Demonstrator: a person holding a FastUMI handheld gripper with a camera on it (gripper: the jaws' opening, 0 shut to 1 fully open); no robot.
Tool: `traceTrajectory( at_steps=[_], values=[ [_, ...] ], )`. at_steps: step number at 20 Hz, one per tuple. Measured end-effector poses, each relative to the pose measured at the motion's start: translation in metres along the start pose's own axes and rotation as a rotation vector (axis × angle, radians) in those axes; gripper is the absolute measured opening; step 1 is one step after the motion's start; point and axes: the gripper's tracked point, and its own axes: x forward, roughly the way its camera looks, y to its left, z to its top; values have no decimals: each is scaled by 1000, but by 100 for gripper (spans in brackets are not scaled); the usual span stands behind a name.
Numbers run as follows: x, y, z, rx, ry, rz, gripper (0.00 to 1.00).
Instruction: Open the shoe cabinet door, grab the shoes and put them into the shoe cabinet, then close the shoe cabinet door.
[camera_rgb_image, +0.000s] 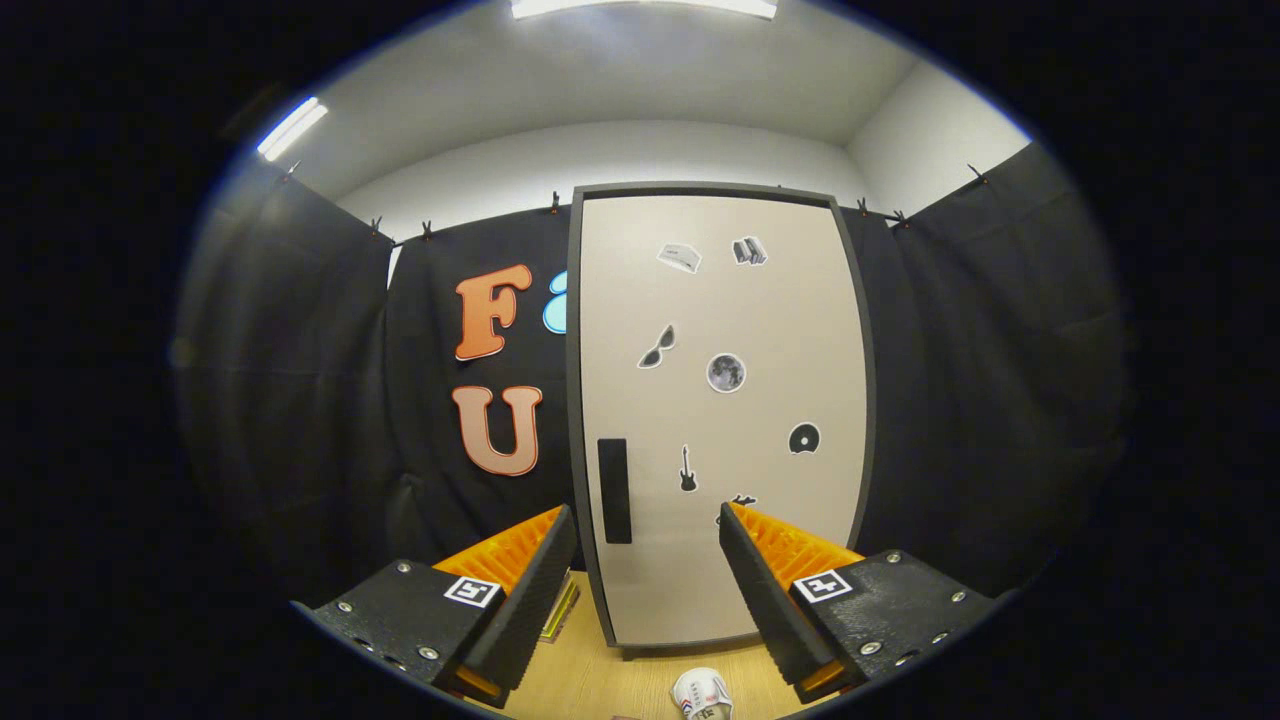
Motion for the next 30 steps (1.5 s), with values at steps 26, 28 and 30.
traceTrajectory(
  at_steps=[26,28,30],
  values=[
    [180,33,-74,-23,110,9,36],
    [179,33,-75,-19,125,-1,34],
    [178,32,-75,-37,131,-14,27]
  ],
)
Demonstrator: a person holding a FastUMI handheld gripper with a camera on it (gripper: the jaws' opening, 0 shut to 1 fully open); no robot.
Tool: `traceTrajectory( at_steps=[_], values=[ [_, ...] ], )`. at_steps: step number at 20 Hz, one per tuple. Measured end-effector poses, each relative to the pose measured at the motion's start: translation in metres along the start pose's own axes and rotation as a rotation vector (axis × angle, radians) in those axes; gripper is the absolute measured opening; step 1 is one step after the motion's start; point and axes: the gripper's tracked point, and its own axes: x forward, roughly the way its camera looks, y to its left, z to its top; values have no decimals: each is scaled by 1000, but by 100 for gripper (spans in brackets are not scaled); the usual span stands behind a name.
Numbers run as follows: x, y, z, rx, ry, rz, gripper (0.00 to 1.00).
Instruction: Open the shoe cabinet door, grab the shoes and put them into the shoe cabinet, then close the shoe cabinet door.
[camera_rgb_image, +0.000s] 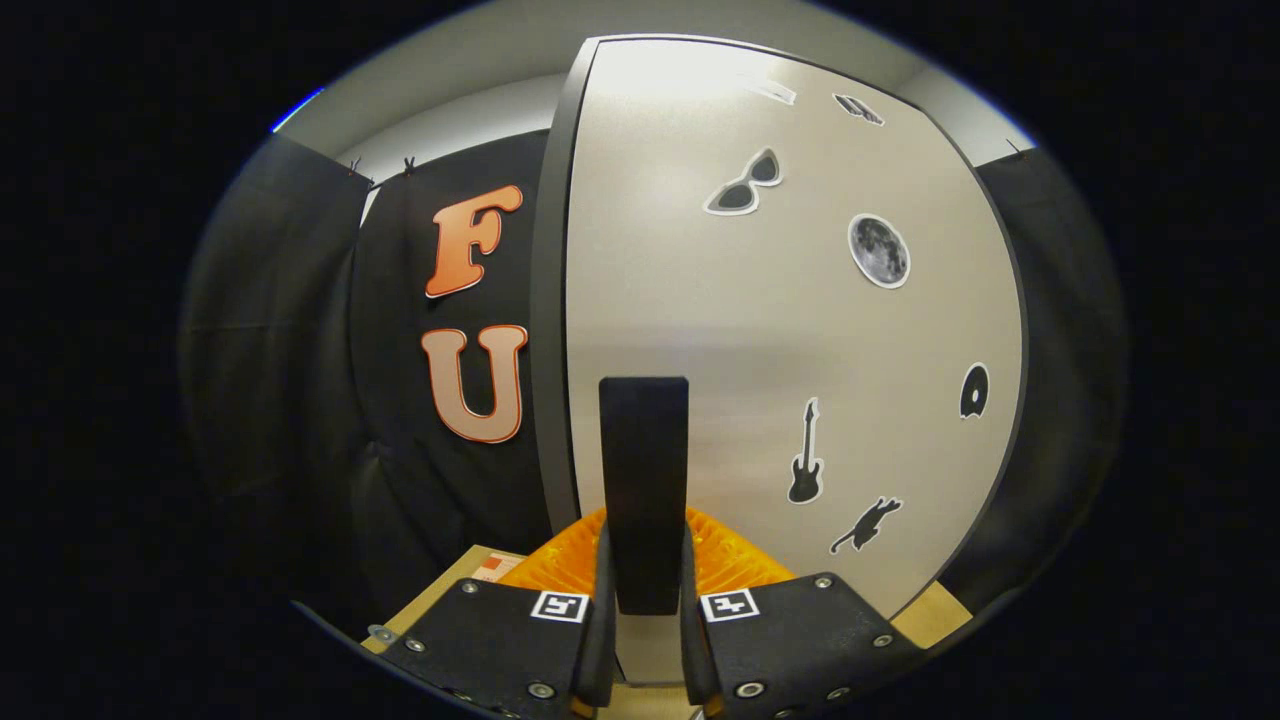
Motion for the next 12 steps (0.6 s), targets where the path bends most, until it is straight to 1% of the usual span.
traceTrajectory(
  at_steps=[1,3,7,12],
  values=[
    [-2,1,0,4,5,6,23],
    [-7,2,1,21,18,21,21],
    [-29,-2,1,29,22,22,21],
    [-71,-19,-2,43,24,-7,21]
  ],
)
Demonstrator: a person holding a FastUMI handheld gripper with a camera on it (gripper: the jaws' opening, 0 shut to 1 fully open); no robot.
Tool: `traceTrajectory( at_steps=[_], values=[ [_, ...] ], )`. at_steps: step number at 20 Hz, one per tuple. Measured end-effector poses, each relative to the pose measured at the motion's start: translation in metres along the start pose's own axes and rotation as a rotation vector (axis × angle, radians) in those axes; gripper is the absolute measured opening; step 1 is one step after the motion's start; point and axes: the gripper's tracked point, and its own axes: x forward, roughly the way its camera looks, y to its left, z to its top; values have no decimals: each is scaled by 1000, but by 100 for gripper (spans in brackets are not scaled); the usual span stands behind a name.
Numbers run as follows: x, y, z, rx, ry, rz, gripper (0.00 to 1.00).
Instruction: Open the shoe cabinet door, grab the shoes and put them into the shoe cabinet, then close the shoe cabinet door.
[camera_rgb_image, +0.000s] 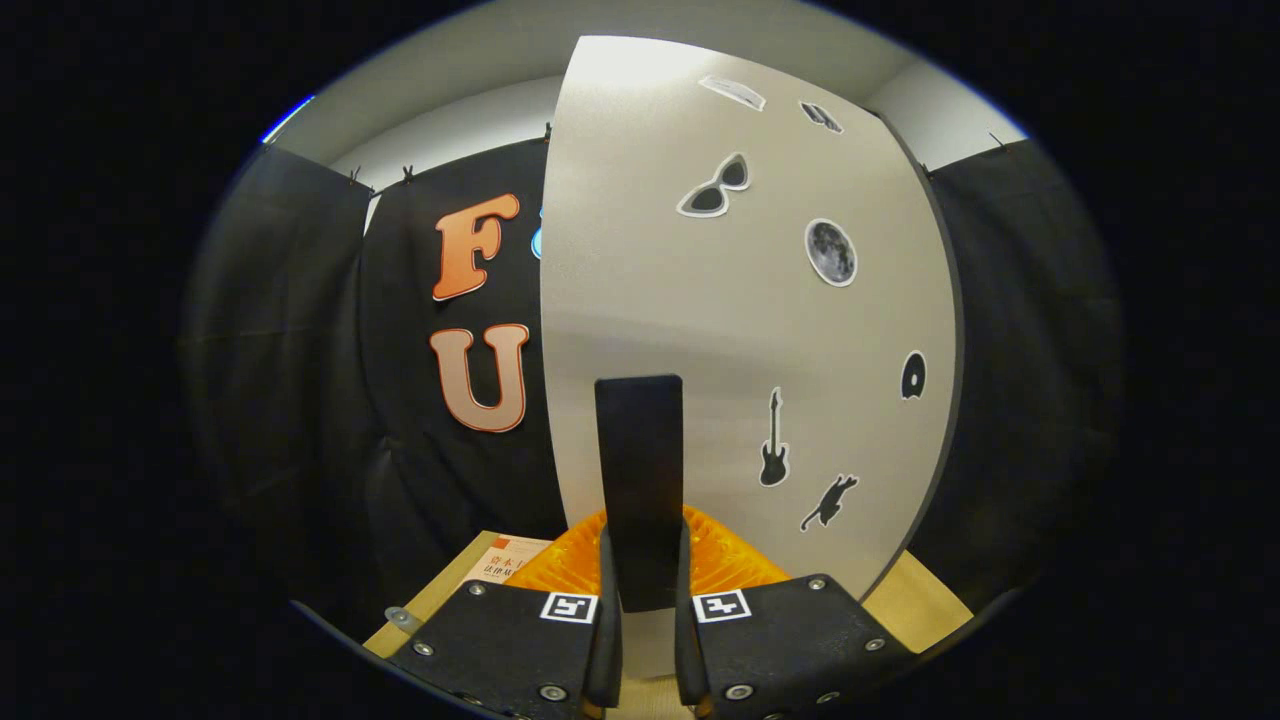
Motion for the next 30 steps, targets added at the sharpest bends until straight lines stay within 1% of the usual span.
traceTrajectory(
  at_steps=[10,15,17,19,21,22,23,24,25,30],
  values=[
    [-76,-57,-6,4,9,-131,20],
    [-116,-98,-13,17,0,-165,20],
    [-128,-114,-13,20,-11,-162,20],
    [-139,-131,-13,26,-17,-141,19],
    [-149,-146,-15,42,-12,-101,19],
    [-151,-152,-21,51,0,-66,19],
    [-167,-162,-19,60,4,-33,17],
    [-182,-170,-18,53,-7,-7,16],
    [-189,-178,-19,32,-13,2,15],
    [-198,-219,-17,-41,-44,-36,15]
  ],
)
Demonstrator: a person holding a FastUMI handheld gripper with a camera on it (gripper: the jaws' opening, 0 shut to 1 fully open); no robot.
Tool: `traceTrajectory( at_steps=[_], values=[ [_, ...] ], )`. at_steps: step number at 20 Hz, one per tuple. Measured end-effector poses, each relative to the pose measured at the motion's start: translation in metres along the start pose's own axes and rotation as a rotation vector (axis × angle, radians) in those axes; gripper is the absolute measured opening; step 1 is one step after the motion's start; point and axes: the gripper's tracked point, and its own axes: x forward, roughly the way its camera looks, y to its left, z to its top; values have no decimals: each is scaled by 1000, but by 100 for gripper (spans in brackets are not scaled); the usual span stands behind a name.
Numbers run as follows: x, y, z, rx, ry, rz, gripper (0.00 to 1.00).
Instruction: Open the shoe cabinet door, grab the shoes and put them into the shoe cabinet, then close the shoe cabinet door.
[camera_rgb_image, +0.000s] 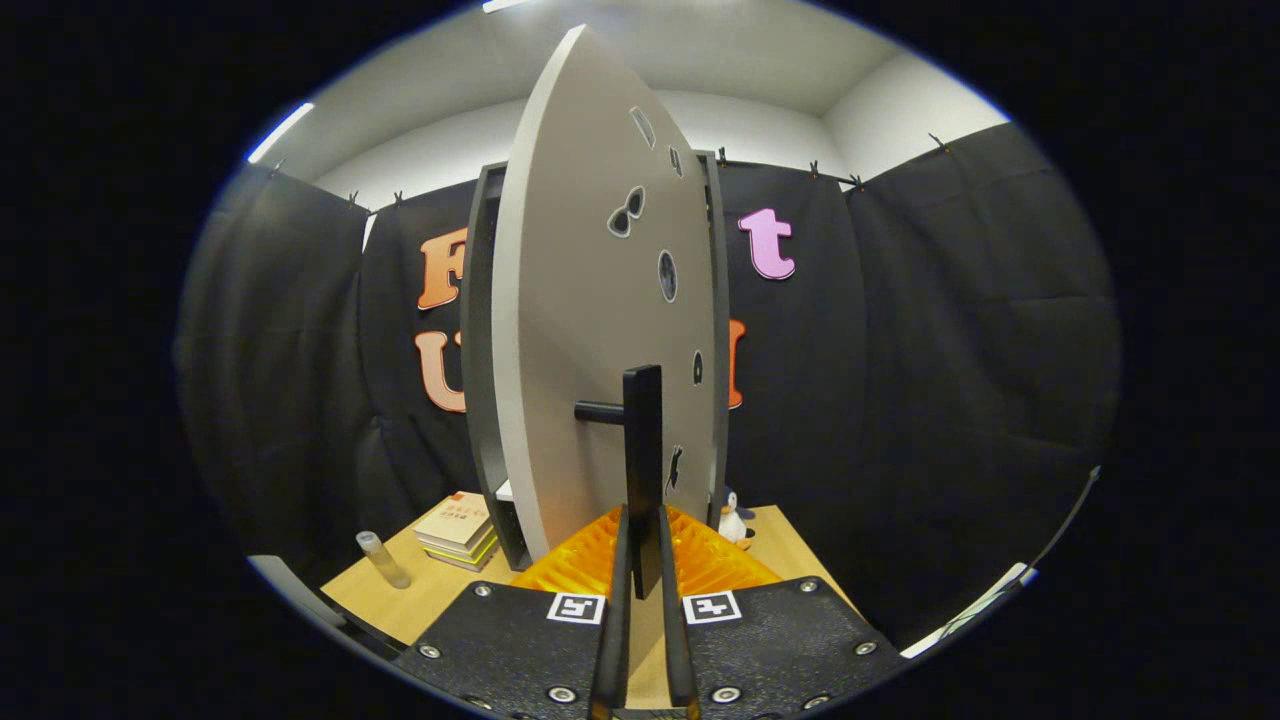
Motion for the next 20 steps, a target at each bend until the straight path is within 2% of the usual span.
traceTrajectory(
  at_steps=[7,10,14,18,20],
  values=[
    [2,-56,-5,82,-7,2,14],
    [1,-83,-6,65,-18,-41,14],
    [-4,-129,-12,67,-10,-126,8],
    [-9,-125,-14,53,1,-100,9],
    [-14,-121,-9,8,-10,-130,11]
  ],
)
